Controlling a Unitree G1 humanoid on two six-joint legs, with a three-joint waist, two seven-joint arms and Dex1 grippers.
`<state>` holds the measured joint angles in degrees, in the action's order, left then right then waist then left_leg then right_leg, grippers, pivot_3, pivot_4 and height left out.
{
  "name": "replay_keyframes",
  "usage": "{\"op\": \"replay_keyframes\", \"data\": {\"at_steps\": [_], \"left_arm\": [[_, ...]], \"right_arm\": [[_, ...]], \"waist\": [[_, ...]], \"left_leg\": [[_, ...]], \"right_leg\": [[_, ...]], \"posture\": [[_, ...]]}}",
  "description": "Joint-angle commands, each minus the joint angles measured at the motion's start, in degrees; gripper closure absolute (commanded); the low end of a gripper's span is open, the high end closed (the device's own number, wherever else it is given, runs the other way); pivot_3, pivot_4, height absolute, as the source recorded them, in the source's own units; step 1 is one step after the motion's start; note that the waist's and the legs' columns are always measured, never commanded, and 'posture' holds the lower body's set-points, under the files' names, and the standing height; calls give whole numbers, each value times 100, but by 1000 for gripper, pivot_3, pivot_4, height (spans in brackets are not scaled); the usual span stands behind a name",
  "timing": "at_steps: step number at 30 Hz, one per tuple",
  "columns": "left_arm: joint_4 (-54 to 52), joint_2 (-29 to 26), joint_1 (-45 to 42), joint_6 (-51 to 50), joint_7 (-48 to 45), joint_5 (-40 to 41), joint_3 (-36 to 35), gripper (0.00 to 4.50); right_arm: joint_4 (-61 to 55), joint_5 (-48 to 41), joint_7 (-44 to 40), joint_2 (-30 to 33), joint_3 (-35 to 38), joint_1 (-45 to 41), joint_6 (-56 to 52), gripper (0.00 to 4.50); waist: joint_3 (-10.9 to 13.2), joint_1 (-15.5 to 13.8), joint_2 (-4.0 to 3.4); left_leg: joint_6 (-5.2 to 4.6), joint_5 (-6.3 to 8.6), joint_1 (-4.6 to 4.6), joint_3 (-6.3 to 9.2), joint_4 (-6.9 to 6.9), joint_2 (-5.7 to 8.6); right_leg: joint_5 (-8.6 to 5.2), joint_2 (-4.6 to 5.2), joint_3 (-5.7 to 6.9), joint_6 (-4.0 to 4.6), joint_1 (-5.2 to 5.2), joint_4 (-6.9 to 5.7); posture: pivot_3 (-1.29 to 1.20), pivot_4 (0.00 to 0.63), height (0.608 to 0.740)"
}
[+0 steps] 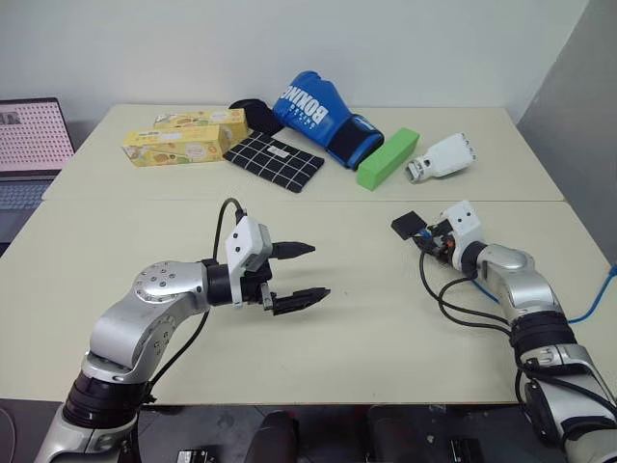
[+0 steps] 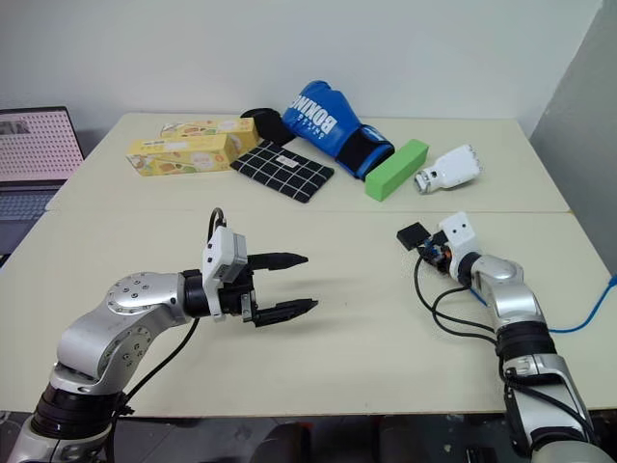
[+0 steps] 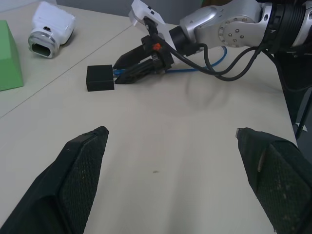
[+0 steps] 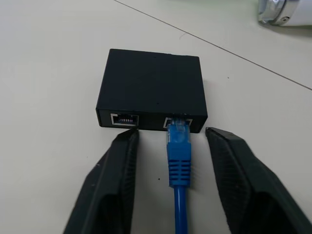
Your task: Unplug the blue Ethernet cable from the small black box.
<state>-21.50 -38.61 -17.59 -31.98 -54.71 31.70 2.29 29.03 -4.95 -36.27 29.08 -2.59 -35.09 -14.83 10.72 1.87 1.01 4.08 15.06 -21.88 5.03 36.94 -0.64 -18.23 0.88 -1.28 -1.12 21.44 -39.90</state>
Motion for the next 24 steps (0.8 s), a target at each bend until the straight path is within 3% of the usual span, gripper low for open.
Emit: {"op": "replay_keyframes", "data": {"at_steps": [1,6,11,17,24], "left_arm": [[98,-14,1,204,-70,-125,8,0],[300,18,-16,267,-50,-194,-81,0],[659,156,-14,-123,154,265,-557,0],[564,163,0,-1226,67,1521,-1048,0],[476,326,-72,-1650,310,1839,-939,0]], "right_arm": [[-164,225,-123,264,-71,114,-63,3241],[-584,458,-377,608,-253,184,154,4296],[-1612,703,-746,814,-548,270,1300,4314],[-2343,1073,-1203,808,-1153,74,3338,4314],[-2498,1165,-1438,372,-1580,-412,3806,4314]], "waist": [[0,-10,0],[0,-26,0],[2,19,-2],[2,89,-1],[3,62,0]], "left_leg": [[0,0,-1,0,0,0],[0,0,-5,4,0,1],[-1,1,-9,3,-2,1],[0,0,-10,7,-6,-8],[2,-1,-9,13,2,-8]], "right_leg": [[0,0,1,0,0,0],[0,14,6,0,1,2],[0,15,6,-1,6,4],[-1,14,11,-1,15,1],[0,15,13,-1,6,-1]], "posture": [[0,150,740],[0,150,740],[0,150,740],[0,150,740],[0,150,740]]}}
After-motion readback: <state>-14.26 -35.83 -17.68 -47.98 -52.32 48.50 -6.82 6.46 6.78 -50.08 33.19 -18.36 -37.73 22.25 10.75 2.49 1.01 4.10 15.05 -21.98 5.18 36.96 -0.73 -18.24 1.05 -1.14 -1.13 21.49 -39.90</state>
